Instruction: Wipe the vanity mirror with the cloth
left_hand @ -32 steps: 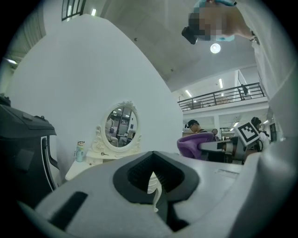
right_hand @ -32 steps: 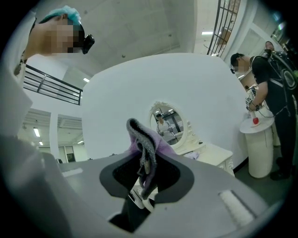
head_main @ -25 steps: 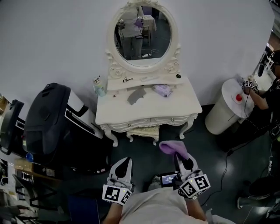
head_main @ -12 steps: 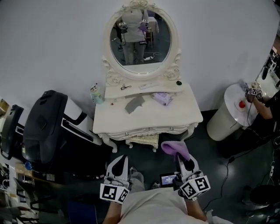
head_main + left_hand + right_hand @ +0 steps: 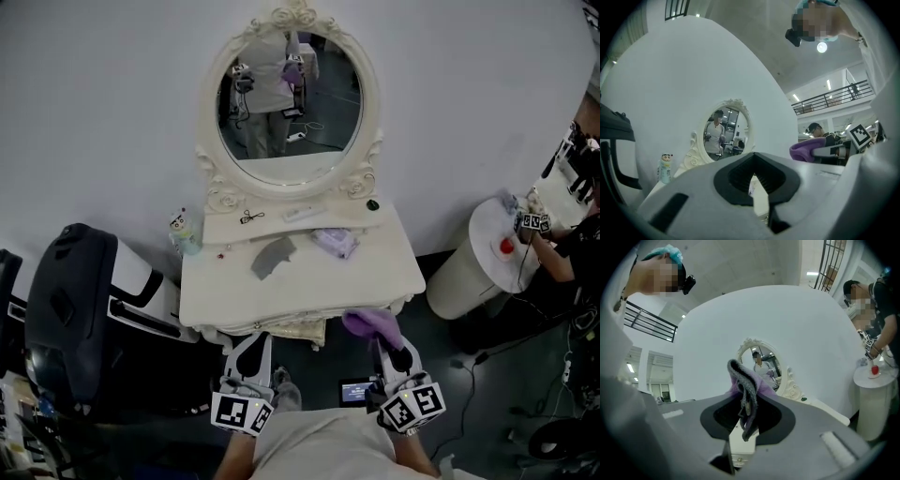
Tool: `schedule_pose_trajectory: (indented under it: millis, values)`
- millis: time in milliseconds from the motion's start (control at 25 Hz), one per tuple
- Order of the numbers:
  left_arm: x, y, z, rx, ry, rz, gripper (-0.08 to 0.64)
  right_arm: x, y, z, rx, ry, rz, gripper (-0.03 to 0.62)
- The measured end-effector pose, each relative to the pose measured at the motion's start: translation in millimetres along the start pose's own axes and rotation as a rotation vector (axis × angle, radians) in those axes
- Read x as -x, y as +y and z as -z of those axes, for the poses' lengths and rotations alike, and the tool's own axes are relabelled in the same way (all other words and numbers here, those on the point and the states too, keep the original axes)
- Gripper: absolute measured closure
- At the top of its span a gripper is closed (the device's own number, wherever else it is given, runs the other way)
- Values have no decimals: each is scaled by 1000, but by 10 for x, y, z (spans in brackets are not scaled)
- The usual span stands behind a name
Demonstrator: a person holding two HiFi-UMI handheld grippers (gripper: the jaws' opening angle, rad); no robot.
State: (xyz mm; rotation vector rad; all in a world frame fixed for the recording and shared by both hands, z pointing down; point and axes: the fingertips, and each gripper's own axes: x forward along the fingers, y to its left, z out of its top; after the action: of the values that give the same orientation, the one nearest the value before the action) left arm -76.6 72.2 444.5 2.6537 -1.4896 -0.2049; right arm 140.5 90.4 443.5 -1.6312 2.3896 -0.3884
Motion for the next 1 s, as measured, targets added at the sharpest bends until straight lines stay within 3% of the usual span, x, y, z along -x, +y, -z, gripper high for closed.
schedule_pose_trajectory:
  millis: [360, 600, 1000]
  values:
    - [-858, 685, -124, 4, 19, 123, 560, -1077, -13, -178, 12, -42, 66, 517]
    - [-1097, 1259, -233, 42, -20, 82, 560, -1590, 125, 3, 4, 2, 59, 517]
    - [-1428, 1592, -217, 38, -9, 16, 560, -2251, -80, -54, 19, 38, 21, 517]
